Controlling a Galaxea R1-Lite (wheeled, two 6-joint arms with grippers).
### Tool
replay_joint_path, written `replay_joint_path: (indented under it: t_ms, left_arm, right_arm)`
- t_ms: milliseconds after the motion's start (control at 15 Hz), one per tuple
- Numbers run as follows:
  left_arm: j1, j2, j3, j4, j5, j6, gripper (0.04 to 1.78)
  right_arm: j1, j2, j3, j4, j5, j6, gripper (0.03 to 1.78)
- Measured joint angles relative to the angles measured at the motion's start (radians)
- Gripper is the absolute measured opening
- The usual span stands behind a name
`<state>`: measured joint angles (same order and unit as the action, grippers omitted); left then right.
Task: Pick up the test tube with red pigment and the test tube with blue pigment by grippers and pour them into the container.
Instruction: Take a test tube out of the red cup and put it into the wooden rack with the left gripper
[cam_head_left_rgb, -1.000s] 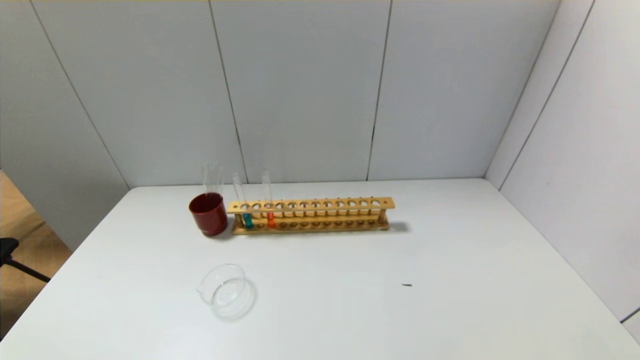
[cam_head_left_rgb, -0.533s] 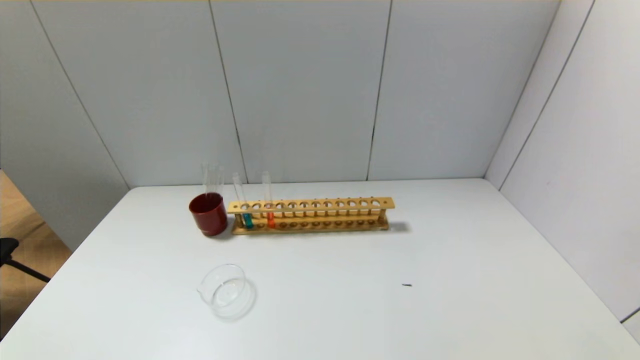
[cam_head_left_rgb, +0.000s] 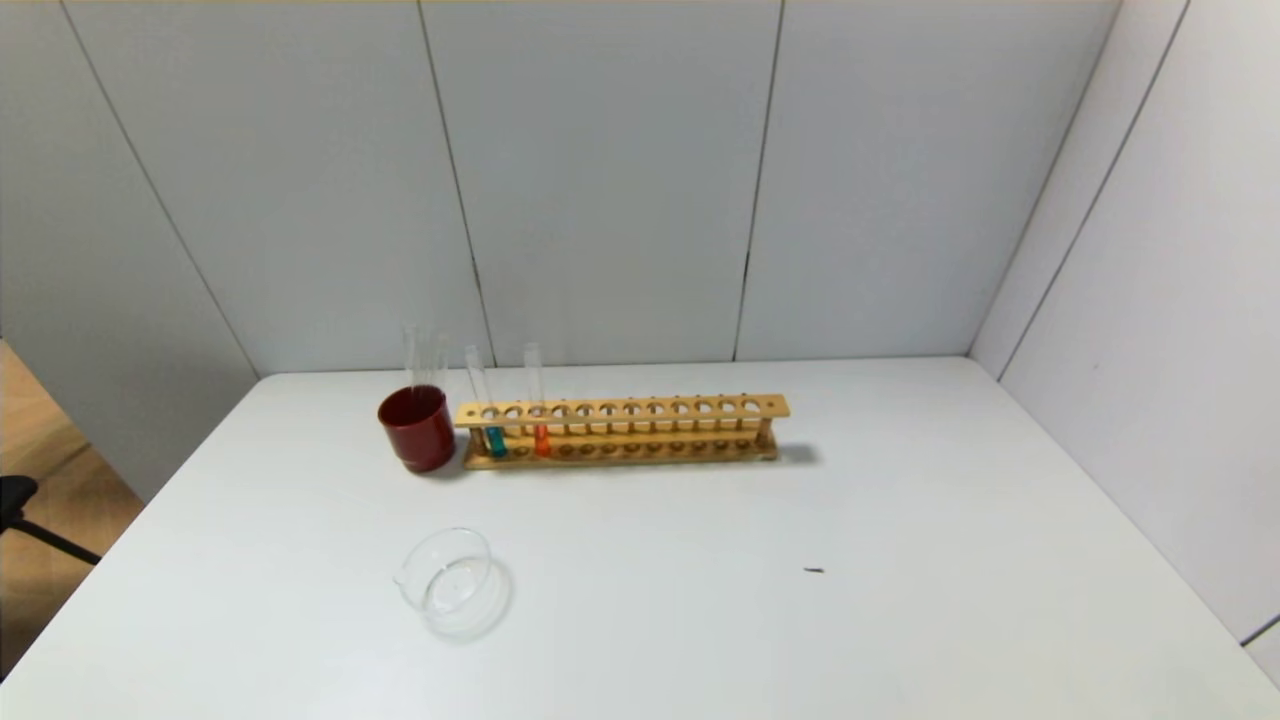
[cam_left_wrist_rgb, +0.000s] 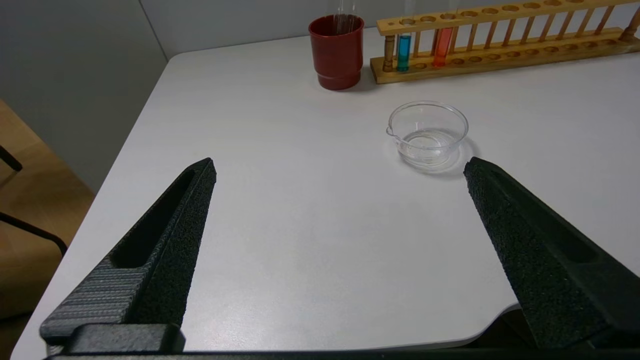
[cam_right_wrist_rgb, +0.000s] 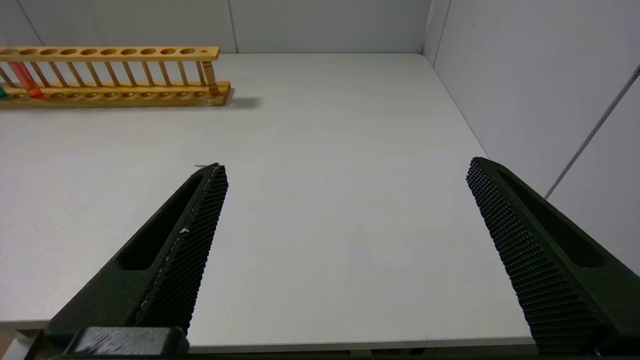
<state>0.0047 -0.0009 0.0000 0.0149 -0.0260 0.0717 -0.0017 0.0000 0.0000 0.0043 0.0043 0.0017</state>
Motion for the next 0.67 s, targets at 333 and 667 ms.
replay_joint_path:
  t_ms: [333, 667]
  left_arm:
    - [-0.002, 0.004, -0.096, 0.009, -0.024, 0.016, 1.75]
    - [0.001, 0.203, -0.566, 0.276, -0.042, 0.018, 1.75]
  right_arm:
    - [0.000, 0.000, 0.000, 0.000, 0.000, 0.000, 1.75]
    - [0.000, 0.000, 0.000, 0.000, 0.000, 0.000, 1.75]
